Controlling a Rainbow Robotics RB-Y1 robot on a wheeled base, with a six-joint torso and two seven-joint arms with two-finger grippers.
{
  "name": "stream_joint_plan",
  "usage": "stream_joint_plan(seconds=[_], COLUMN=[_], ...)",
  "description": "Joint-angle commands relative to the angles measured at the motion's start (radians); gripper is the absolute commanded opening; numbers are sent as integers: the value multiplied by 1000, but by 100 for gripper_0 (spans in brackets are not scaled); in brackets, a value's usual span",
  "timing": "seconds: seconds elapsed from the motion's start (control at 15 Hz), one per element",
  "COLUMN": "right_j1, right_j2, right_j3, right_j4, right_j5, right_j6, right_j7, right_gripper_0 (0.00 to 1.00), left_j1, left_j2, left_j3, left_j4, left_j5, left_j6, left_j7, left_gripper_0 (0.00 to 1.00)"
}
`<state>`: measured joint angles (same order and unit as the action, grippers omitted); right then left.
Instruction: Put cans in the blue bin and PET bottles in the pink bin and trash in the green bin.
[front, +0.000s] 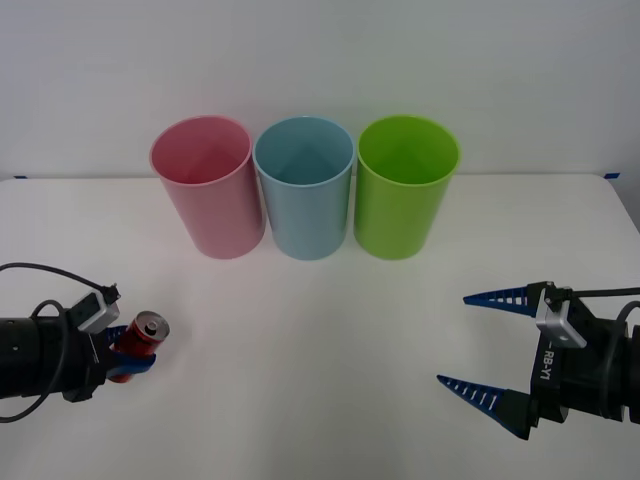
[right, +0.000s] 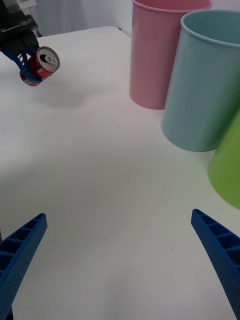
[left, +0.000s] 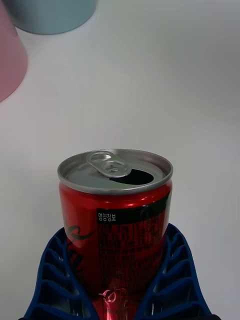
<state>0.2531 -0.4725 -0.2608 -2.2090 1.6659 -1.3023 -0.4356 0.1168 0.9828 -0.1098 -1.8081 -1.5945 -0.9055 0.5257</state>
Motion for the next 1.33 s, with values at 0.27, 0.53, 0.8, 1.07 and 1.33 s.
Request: stream_joint_plan(seconds=[0.27, 0.53, 0.8, 1.07, 1.33], right_j1=[0, 0, 0, 0, 0], right_j2=[0, 0, 0, 0, 0], right_j3=[0, 0, 0, 0, 0], right_j4=[0, 0, 0, 0, 0], right_j5=[0, 0, 0, 0, 0], right_j6=[0, 0, 0, 0, 0], right_j7=[0, 0, 0, 0, 0], right_gripper_0=[100, 100, 100, 100, 100], left_j1=[35, 6, -16, -29, -43], left_j2=[-118, -104, -56, -36, -29], left_j3=[93, 70, 47, 47, 47], left_j4=[-66, -149, -252, -336, -363], left_j5=[163, 252, 265, 292, 277], left_j6=[-15, 120, 252, 356, 459], left_j7=[-82, -21, 145, 273, 300], left_gripper_0=[0, 0, 0, 0, 0])
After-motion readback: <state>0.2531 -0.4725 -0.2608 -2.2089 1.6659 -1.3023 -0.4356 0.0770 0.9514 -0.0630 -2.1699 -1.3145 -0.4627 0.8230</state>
